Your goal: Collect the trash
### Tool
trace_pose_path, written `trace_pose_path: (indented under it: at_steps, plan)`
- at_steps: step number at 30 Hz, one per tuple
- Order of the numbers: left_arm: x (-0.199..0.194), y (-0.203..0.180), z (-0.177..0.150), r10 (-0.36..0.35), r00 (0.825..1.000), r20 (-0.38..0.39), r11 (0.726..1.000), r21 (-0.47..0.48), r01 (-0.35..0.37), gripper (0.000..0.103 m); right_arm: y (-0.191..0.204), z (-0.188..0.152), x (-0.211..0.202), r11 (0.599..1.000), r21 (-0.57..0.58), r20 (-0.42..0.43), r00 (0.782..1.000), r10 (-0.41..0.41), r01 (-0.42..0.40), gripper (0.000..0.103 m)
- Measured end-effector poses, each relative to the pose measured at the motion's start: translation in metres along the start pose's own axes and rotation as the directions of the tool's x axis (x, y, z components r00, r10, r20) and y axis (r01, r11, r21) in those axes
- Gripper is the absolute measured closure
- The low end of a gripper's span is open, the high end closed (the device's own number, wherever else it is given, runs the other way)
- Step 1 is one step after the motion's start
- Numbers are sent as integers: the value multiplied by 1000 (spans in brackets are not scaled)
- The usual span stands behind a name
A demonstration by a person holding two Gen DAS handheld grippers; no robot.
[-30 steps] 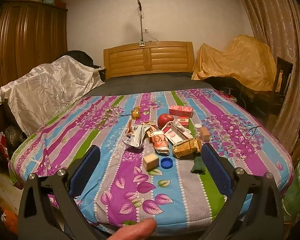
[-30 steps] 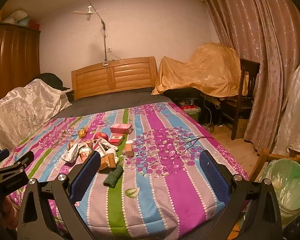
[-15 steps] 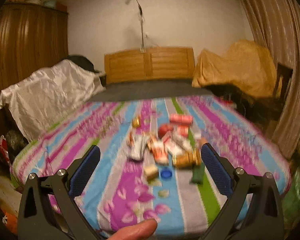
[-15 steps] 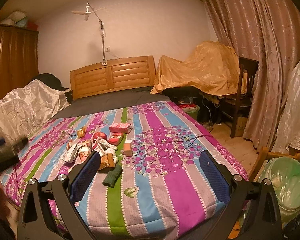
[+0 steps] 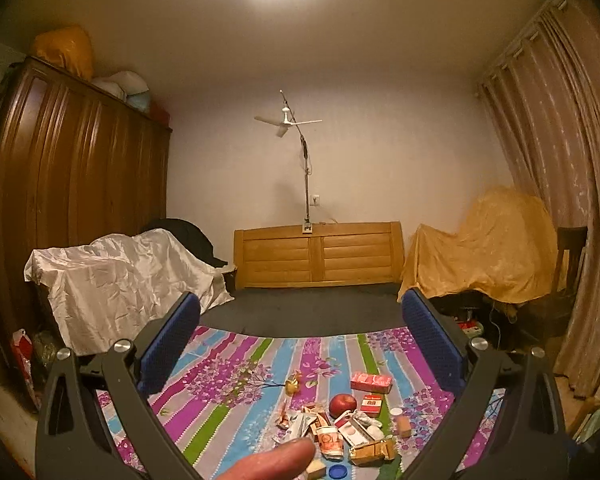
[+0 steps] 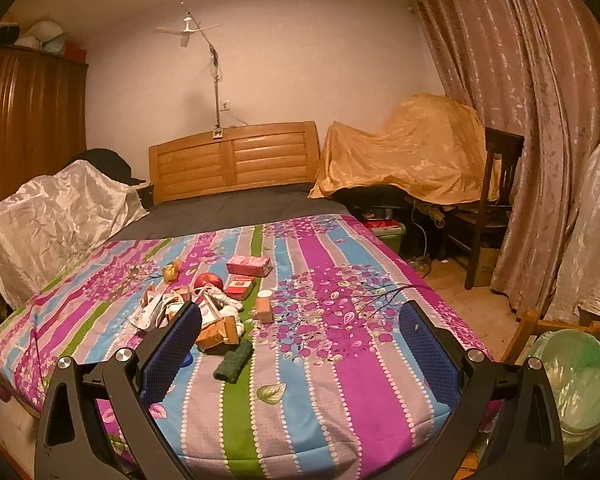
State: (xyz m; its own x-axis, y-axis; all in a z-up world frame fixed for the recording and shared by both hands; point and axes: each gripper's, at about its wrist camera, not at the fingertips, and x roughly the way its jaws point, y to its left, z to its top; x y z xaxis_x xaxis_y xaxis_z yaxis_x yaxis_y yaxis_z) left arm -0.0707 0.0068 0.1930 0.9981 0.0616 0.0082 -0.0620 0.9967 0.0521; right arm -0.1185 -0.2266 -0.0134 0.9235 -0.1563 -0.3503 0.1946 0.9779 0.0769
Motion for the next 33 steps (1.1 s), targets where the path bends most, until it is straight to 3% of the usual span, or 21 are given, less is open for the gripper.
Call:
trace_pose_path:
  at_steps: [10,21,26,29,33]
  plan:
    - [-4,-8,6,23,999,35,1000,10,-23,6,2,-1,1,1000,-2,-2,1000,1,-1,4]
    - [0,-6,0,-6,1000,11,1000,6,6,5,3,-3,0,1000,12,-3,1000,1,-1,4]
    - [22,7,-35,-148,985,-84,986,-95,140,6,0,-5,-3,998,57,-19,1000,23,-22,4]
    - [43,9,-80,-164,964,-211,980,-142,136,6,4,-10,-4,998,61,-35,999,37,-35,4]
    - [54,3,-137,-115,938,-327,992,-79,94,6,13,-17,-14,998,50,-20,999,50,-49,4]
